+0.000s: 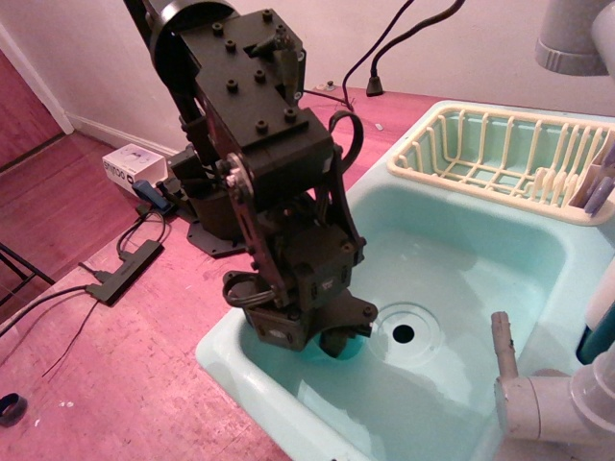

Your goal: Flip cup upright

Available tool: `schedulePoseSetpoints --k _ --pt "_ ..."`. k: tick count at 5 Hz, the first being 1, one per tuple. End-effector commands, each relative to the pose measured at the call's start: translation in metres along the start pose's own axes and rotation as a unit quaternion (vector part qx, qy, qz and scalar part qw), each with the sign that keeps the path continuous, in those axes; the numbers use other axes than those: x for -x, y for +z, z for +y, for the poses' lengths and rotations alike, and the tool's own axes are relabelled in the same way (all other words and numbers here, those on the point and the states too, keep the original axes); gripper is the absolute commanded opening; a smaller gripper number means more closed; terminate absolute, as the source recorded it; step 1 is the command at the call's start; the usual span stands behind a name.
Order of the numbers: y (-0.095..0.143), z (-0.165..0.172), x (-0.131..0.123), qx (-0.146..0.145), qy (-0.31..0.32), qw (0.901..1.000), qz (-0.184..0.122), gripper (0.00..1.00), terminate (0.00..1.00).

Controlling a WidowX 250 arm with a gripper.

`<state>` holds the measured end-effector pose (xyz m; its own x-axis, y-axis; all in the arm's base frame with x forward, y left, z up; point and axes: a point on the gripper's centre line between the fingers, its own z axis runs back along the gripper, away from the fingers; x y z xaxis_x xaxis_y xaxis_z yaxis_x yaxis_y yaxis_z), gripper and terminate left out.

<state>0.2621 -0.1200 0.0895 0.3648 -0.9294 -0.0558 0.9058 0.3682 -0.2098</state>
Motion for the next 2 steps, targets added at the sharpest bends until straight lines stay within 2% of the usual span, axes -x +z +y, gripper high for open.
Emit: schedulePoseSetpoints --k 1,2 --pt "0.014 -0.014 -0.007 -0.006 -0.019 0.9998 -0.006 0.0 0.0" --pt "0.024 -0.015 -0.01 -0.053 -0.015 0.9984 -0.014 0.0 0.0"
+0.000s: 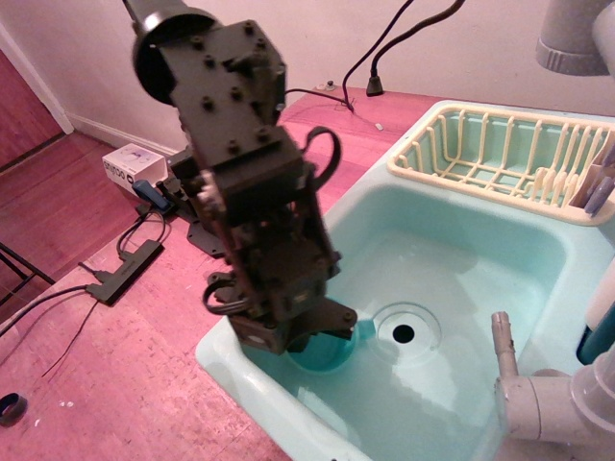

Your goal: Flip cup upright

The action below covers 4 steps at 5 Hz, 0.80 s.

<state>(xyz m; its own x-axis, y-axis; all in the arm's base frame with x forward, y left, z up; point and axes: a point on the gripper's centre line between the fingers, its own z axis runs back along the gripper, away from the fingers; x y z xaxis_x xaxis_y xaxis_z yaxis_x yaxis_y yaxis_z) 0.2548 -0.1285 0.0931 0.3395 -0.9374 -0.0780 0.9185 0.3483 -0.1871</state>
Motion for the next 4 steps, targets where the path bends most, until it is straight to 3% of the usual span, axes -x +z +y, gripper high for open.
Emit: schedulePoseSetpoints --k 1,2,3,4 --pt "0.03 -0.006 -0.005 -0.144 -0.006 0.9887 -0.041 0.0 0.0" --pt "0.023 -0.008 -0.001 -0.257 0.028 0.9622 -0.087 0.0 0.0" --pt "0.022 -0.003 -0.001 -0.301 0.075 0.942 -0.128 1.0 0.0" --pt "0.023 0.01 -0.004 -0.3 0.086 0.9397 -0.141 1.0 0.0"
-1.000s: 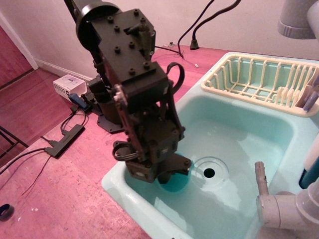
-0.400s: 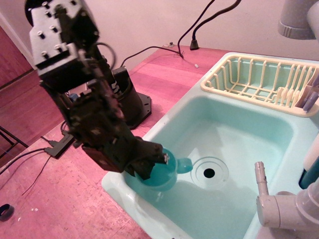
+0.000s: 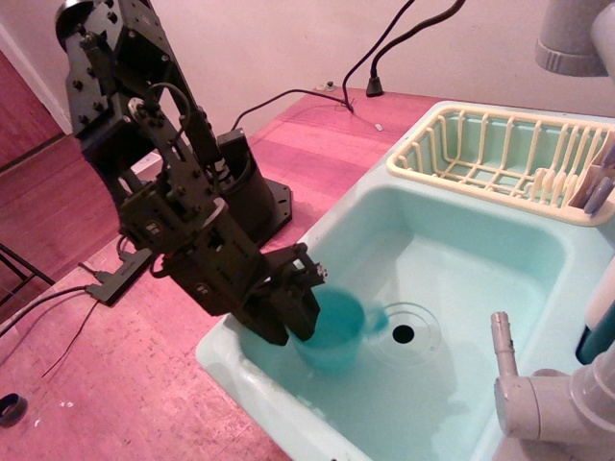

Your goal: Flip cup upright

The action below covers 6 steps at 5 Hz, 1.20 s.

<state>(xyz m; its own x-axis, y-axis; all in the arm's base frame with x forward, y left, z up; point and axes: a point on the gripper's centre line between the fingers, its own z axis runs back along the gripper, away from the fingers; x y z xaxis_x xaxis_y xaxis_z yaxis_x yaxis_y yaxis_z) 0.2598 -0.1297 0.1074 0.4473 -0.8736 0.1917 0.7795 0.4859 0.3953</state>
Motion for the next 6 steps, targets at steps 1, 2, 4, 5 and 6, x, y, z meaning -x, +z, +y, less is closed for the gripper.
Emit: schedulePoseSetpoints --k 1,2,4,5,6 --pt "-0.004 0.008 -0.008 0.01 0.019 0.9997 -0.013 1.0 0.0" --pt "0.001 0.012 -0.009 0.03 0.014 0.9994 -0.01 1.0 0.0" --pt "0.075 0.062 -0.01 0.136 -0.04 0.9858 0.09 1.0 0.0" --pt "0.116 0.082 -0.023 0.172 -0.056 0.9756 0.125 1.0 0.0" --pt "0.116 0.082 -0.023 0.172 -0.056 0.9756 0.125 1.0 0.0"
